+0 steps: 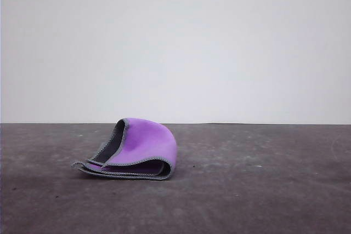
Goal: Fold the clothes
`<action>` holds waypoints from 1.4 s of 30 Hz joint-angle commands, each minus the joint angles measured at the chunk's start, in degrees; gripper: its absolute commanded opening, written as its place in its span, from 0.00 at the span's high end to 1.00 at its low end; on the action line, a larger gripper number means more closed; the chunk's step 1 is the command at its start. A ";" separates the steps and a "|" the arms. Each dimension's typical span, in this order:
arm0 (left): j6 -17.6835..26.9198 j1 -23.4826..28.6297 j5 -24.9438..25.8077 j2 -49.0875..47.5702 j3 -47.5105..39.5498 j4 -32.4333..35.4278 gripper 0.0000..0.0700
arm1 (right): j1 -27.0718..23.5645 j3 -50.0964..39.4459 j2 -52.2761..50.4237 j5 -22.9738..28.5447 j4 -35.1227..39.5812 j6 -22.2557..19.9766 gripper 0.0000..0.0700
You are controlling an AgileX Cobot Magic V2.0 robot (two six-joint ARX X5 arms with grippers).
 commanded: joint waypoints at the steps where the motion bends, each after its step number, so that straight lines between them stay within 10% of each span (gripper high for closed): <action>1: -1.19 0.11 -1.19 -1.13 -0.92 0.88 0.98 | -0.11 0.26 0.15 0.20 0.59 0.59 0.99; 37: -5.12 -0.33 -2.26 -6.54 -6.77 7.08 0.98 | 0.05 0.27 -0.05 0.21 0.56 0.50 0.99; 42: -5.12 -0.33 -2.27 -6.54 -6.75 7.08 0.98 | 0.03 -1.82 -7.34 1.55 0.56 -9.77 0.99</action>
